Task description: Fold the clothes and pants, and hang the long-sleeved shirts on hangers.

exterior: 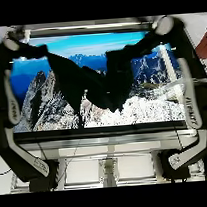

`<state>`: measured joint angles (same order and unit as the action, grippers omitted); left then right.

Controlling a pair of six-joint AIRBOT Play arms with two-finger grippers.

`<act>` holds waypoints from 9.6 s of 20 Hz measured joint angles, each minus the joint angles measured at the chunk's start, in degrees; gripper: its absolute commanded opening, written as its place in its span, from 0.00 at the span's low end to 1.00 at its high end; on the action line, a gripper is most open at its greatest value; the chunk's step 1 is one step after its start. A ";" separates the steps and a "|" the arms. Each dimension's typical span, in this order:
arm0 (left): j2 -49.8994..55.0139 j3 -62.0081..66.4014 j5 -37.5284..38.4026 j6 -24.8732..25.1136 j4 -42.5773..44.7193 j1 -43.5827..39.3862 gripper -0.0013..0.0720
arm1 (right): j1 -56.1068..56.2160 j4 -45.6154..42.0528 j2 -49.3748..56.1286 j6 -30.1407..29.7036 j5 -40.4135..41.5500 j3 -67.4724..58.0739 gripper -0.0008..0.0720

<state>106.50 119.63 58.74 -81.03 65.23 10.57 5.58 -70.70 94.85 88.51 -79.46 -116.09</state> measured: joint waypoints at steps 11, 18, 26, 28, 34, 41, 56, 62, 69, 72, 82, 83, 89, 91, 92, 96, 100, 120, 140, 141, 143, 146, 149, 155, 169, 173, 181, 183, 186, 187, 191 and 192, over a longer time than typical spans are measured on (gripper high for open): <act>-12.87 -0.04 3.76 -2.10 0.00 19.04 0.05 | -25.66 14.19 -6.51 3.67 4.61 -1.18 0.05; -14.43 -4.28 15.28 0.22 1.68 25.66 0.05 | -31.65 7.67 -6.60 2.34 -9.79 1.01 0.05; -15.17 -9.51 23.19 3.61 5.62 26.80 0.05 | -32.41 -1.07 -6.62 -2.16 -18.40 5.03 0.04; -17.03 -14.12 23.65 4.72 5.99 27.21 0.05 | -32.46 -2.62 -7.65 -3.72 -18.51 8.55 0.05; -27.50 -34.16 22.60 9.42 6.10 31.61 0.05 | -38.07 -5.20 -14.78 -8.17 -14.21 27.67 0.05; -39.76 -53.92 21.84 11.89 10.88 35.43 0.05 | -50.97 -6.14 -25.77 -13.77 -4.26 54.90 0.05; -46.60 -75.06 14.78 13.03 18.56 35.87 0.07 | -62.71 -6.36 -30.97 -17.64 2.95 67.78 0.56; -46.62 -65.53 12.79 12.98 17.68 35.85 0.32 | -62.82 -6.23 -31.01 -17.59 1.46 62.58 0.56; -44.54 -55.54 6.34 16.39 -2.69 28.37 0.69 | -61.29 1.22 -30.88 -15.91 1.75 53.88 0.56; -38.91 -54.62 2.73 18.38 -9.38 14.10 0.69 | -56.92 3.96 -30.10 -15.98 2.78 53.02 0.55; -7.10 -35.15 -11.54 13.33 -8.11 -23.23 0.69 | -40.35 5.90 -28.57 -16.17 8.90 52.50 0.55; -5.27 -33.22 -11.82 12.37 -7.43 -24.11 0.69 | -39.58 5.88 -28.52 -16.20 9.16 52.50 0.55; -0.42 -28.17 -10.43 8.22 -0.66 -26.23 0.70 | -37.99 5.95 -28.50 -16.22 10.10 52.50 0.55; -0.07 -27.74 -8.74 5.92 3.63 -26.32 0.69 | -37.86 5.99 -28.50 -16.22 10.14 52.50 0.55; 0.07 -27.65 -7.98 5.01 5.20 -26.36 0.69 | -37.79 5.99 -28.50 -16.22 10.16 52.50 0.55; 0.37 -27.41 -6.95 3.80 8.17 -26.97 0.69 | -37.75 6.01 -28.50 -16.22 10.23 52.50 0.55; 1.01 -27.36 -6.38 3.45 9.18 -27.50 0.14 | -37.75 6.23 -28.50 -16.20 10.19 52.50 0.55; -17.44 -22.32 3.37 -2.12 30.16 0.26 0.05 | -37.75 7.91 -16.28 -16.11 20.68 52.35 0.52; -18.29 -21.59 11.19 -7.30 34.47 3.56 0.05 | -27.10 7.89 4.26 -10.51 26.14 35.63 0.04; -18.32 -21.11 12.26 -8.92 35.41 4.07 0.05 | -27.21 7.89 4.55 -9.68 26.56 34.47 0.04; -18.32 -19.91 14.32 -11.80 36.76 5.40 0.05 | -27.89 8.02 4.94 -8.04 27.08 32.17 0.04; -18.29 -18.75 16.44 -15.32 37.70 7.43 0.05 | -28.76 8.28 5.22 -5.51 28.30 30.27 0.04; -17.55 -18.29 17.16 -17.88 38.07 8.98 0.05 | -29.14 9.16 5.33 -3.74 30.47 29.59 0.04; -12.55 -18.08 15.26 -20.87 37.77 10.54 0.05 | -28.57 12.87 6.54 -2.03 35.52 29.20 0.05; -1.79 -18.08 -5.84 -24.85 33.27 10.75 0.07 | -24.52 16.20 11.43 -0.50 43.39 29.16 0.05; 0.00 -18.08 -7.30 -26.05 33.38 11.67 0.58 | -24.52 16.41 11.56 1.29 45.33 29.18 0.21; -3.48 -18.01 -2.12 -20.63 34.27 13.57 0.66 | -27.41 12.46 10.54 -0.31 32.20 21.18 0.55; -6.93 -18.21 2.91 -17.14 34.58 15.58 0.48 | -29.22 9.84 8.74 -3.52 24.04 18.18 0.54; -14.12 -21.77 10.78 -9.92 29.88 19.82 0.48 | -31.71 5.66 5.31 -9.40 11.65 16.09 0.54; -17.33 -24.50 13.09 -7.56 27.98 21.53 0.48 | -32.59 4.44 4.22 -10.84 8.35 15.91 0.54; -29.86 -40.17 20.79 -1.40 24.46 29.62 0.48 | -34.51 3.50 0.55 -15.04 -0.11 20.28 0.53; -32.46 -44.50 22.05 -0.07 23.65 31.76 0.48 | -34.64 3.87 -0.33 -16.13 -1.05 22.91 0.52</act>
<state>74.04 75.13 80.79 -81.10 88.88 42.33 -29.06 -66.83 94.52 72.38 -80.51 -93.19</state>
